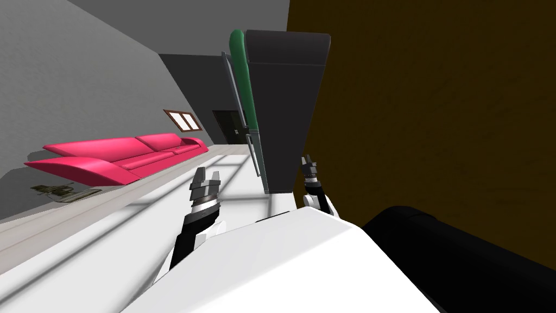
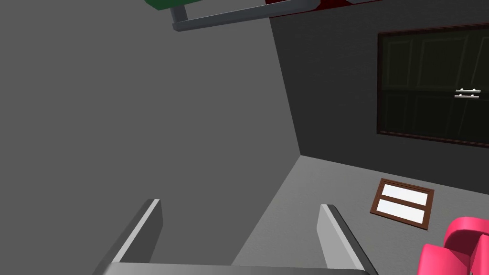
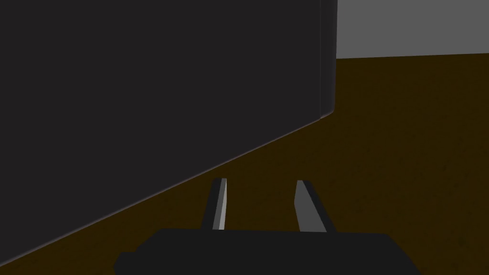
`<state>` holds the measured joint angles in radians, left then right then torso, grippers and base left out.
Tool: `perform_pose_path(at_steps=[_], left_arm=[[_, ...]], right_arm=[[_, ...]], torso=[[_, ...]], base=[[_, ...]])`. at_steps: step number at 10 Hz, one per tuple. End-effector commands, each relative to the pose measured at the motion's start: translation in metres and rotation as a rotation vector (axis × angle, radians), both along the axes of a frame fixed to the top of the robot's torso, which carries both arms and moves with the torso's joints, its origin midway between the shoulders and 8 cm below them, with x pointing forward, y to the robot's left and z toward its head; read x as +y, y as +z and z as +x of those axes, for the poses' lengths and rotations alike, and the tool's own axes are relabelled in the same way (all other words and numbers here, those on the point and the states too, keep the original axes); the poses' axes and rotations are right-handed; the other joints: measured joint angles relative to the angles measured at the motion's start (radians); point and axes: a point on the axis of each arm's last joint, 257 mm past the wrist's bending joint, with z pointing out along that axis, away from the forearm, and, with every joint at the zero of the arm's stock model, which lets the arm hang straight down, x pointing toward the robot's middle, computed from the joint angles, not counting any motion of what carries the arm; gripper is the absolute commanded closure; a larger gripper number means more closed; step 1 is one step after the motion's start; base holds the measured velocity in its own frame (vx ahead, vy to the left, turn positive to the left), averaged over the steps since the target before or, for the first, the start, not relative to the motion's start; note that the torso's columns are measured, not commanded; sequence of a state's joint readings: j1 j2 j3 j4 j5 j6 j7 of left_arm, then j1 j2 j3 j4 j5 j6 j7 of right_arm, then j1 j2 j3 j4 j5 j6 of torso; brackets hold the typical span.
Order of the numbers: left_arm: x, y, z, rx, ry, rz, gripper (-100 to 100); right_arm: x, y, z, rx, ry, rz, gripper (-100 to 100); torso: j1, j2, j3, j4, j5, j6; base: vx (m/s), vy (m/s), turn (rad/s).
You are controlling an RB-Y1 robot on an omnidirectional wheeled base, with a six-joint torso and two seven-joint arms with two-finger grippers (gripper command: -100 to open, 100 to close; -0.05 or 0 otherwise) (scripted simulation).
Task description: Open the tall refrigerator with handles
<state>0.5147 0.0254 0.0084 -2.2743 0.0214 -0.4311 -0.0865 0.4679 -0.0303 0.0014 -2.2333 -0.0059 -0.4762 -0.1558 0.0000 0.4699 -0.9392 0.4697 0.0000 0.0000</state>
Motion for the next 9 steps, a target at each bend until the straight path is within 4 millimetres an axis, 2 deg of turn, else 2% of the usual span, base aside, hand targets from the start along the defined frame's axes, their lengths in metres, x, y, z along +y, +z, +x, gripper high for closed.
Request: perform_pose_path(at_steps=[1,2,3,5,9], left_arm=[[0.0,0.0,0.0,0.0,0.0,0.0,0],[0.0,0.0,0.0,0.0,0.0,0.0,0],[0.0,0.0,0.0,0.0,0.0,0.0,0],[0.0,0.0,0.0,0.001,0.0,0.0,0],[0.0,0.0,0.0,0.001,0.0,0.0,0]], right_arm=[[0.0,0.0,0.0,0.0,0.0,0.0,0],[0.0,0.0,0.0,0.0,0.0,0.0,0],[-0.004,0.001,-0.002,0.011,-0.016,-0.068,-100],[-0.012,0.004,-0.005,0.023,-0.047,-0.143,-100],[-0.036,0.01,-0.013,0.055,-0.154,-0.333,-100]], torso=[[0.0,0.074,-0.148,0.074,0.0,0.0],[0.0,0.148,-0.295,0.148,0.0,0.0],[0.0,0.221,-0.443,0.221,0.0,0.0],[0.003,0.261,-0.533,0.263,0.001,0.0],[0.0,0.267,-0.537,0.268,0.0,0.0]], base=[[0.0,0.0,0.0],[0.0,0.0,0.0],[0.046,0.032,-0.011],[0.082,0.075,-0.02],[0.123,0.099,-0.019]])
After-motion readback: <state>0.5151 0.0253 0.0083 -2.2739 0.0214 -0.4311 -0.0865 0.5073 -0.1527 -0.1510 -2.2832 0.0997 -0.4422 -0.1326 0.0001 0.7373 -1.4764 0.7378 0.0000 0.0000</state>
